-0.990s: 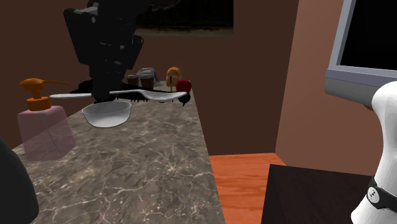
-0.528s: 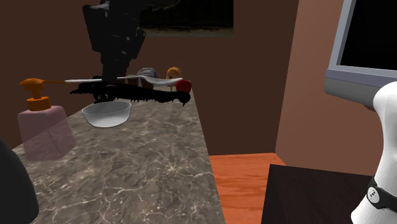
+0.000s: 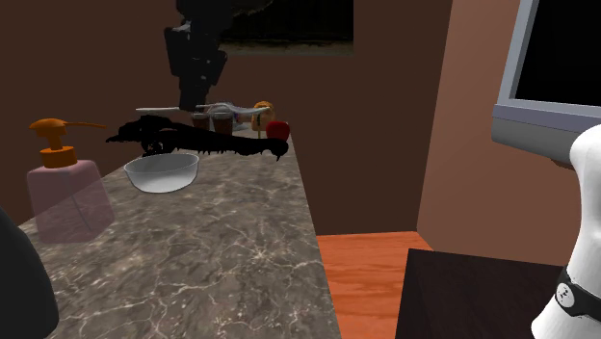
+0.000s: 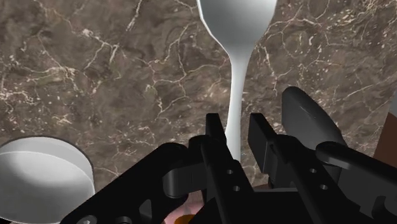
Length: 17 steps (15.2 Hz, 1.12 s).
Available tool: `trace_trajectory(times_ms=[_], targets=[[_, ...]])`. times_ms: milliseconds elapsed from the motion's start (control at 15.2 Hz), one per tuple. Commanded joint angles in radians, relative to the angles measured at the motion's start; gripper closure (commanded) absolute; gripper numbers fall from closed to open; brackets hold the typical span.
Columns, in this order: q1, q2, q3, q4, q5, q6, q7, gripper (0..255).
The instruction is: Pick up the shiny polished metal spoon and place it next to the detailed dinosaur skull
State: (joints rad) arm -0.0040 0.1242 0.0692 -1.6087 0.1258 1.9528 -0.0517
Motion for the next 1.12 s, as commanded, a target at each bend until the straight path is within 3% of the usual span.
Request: trace_trajectory(times_ms=[0, 594, 858, 990, 1056], targets=[[-0.023, 0.025, -0.016, 0.029, 0.010, -0.009, -0.043, 255], [-0.140, 0.215, -0.078, 0.302, 0.053, -0.119, -0.213, 255], [-0.197, 0.341, -0.094, 0.496, 0.072, -0.199, -0.273, 255], [-0.233, 0.437, -0.099, 0.650, 0.082, -0.263, -0.299, 255], [-0.232, 0.429, -0.099, 0.623, 0.081, -0.244, -0.302, 255]])
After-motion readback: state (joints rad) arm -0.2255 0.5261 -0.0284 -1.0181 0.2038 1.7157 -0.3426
